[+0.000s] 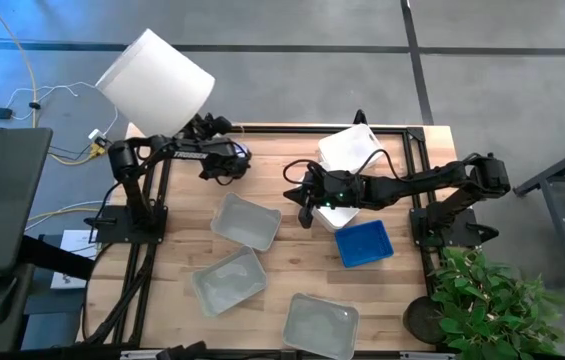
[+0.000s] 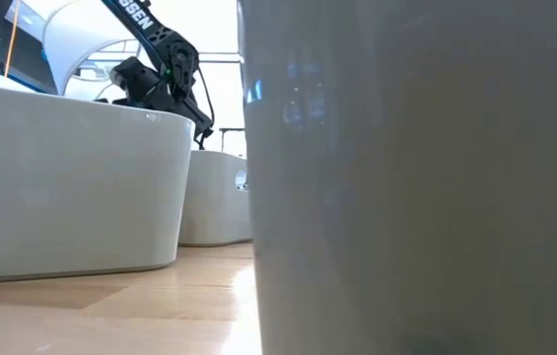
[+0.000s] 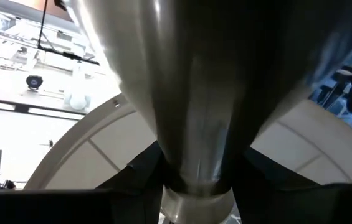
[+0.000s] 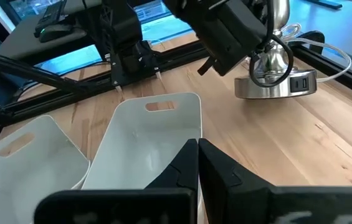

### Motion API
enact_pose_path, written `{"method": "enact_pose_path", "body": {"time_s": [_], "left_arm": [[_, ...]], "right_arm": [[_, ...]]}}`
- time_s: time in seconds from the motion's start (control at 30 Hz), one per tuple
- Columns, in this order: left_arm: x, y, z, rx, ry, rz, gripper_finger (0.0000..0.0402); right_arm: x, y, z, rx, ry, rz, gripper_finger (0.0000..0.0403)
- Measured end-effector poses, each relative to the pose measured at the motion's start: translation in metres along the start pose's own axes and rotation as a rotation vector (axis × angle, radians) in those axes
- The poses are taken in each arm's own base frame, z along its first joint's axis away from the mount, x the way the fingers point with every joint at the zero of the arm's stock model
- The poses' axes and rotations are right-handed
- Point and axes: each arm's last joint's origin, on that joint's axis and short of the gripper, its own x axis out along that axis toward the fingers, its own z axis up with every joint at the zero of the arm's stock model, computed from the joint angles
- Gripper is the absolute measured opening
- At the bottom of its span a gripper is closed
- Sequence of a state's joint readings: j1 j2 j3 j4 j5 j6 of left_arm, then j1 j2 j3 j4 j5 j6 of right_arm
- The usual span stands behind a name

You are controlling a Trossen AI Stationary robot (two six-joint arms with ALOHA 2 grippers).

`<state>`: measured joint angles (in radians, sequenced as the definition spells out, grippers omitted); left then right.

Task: Stack baskets by color
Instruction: Adjust the white lamp shade

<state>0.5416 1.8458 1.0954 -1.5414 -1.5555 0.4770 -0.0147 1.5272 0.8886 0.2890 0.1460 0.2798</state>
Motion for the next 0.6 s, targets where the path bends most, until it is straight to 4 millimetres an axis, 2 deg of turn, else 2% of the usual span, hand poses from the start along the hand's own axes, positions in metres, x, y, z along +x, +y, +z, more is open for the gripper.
{"method": "enact_pose_path", "body": {"time_s": [0.37, 0.5, 0.6], "left_arm": [[-0.010, 0.003, -0.001, 0.016, -0.031, 0.002, 0.0131], [-0.010, 0.002, -0.008, -0.015, -0.038, -0.008, 0.0131], [-0.011, 0.001, -0.015, -0.036, -0.052, -0.029, 0.0131]], "right_arm": [[0.005, -0.002, -0.005, 0.036, 0.010, -0.031, 0.0000], [0.019, -0.017, -0.012, 0.093, -0.001, -0.132, 0.0000], [0.037, -0.033, -0.004, 0.149, -0.029, -0.141, 0.0000]]}}
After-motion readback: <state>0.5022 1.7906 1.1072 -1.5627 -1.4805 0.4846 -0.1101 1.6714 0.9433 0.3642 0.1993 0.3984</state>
